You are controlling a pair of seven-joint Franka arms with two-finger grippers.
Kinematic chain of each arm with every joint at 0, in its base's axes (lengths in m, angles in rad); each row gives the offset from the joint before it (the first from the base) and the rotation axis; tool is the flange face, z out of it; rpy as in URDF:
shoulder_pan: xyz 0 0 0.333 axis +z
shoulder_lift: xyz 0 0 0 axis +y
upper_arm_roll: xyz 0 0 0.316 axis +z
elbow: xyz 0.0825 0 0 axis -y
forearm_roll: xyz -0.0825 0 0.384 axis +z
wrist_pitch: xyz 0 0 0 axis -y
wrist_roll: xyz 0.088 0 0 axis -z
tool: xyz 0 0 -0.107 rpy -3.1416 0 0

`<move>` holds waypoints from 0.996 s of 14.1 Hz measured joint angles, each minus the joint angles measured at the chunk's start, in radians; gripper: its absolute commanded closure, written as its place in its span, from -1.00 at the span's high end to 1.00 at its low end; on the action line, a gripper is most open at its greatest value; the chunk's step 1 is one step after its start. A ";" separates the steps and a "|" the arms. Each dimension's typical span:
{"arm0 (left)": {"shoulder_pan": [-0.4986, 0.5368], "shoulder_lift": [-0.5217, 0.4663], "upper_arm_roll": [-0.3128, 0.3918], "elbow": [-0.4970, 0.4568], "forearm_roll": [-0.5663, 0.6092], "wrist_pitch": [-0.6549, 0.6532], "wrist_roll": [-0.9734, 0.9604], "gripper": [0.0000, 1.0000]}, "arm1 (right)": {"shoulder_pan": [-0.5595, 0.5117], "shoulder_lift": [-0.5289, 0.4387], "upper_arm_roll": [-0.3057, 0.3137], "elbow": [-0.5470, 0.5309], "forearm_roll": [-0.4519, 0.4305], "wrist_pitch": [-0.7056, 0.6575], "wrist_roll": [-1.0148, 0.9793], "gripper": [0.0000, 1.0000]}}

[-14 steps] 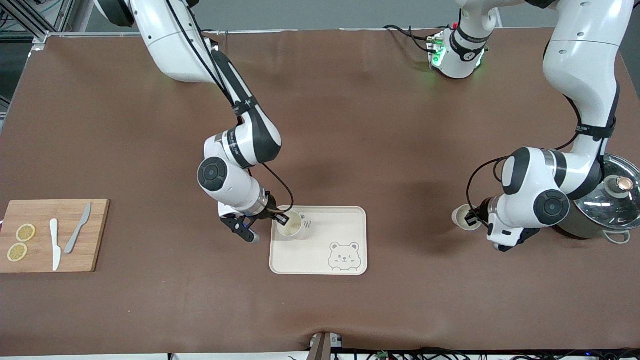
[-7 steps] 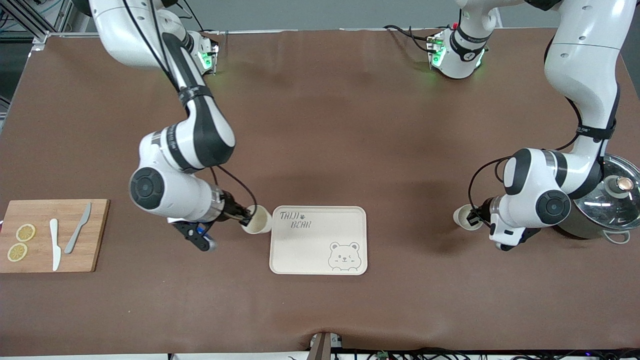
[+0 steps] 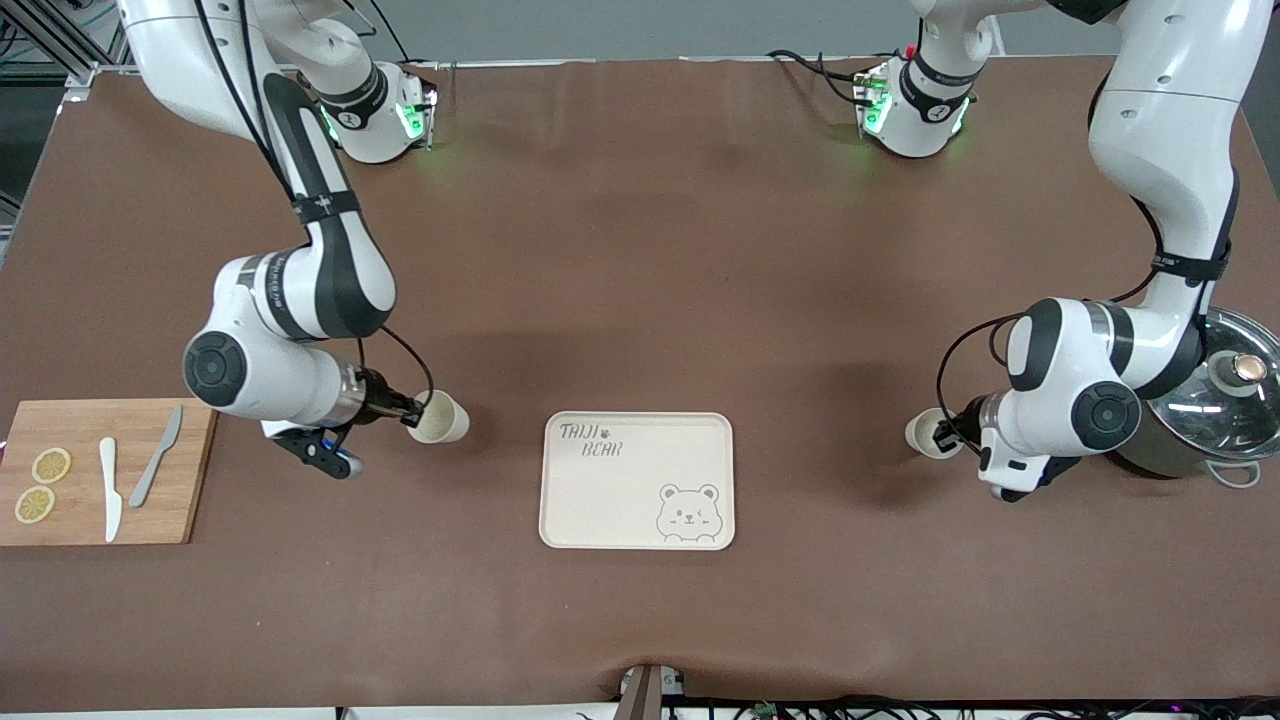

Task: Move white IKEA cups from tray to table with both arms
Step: 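Carry the cup toward the cutting board with the right gripper, then set both cups on the table and open both grippers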

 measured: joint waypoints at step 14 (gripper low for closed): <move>0.000 -0.150 -0.007 0.020 0.000 0.002 0.041 1.00 | -0.199 -0.112 -0.126 -0.321 -0.142 0.196 -0.468 -1.00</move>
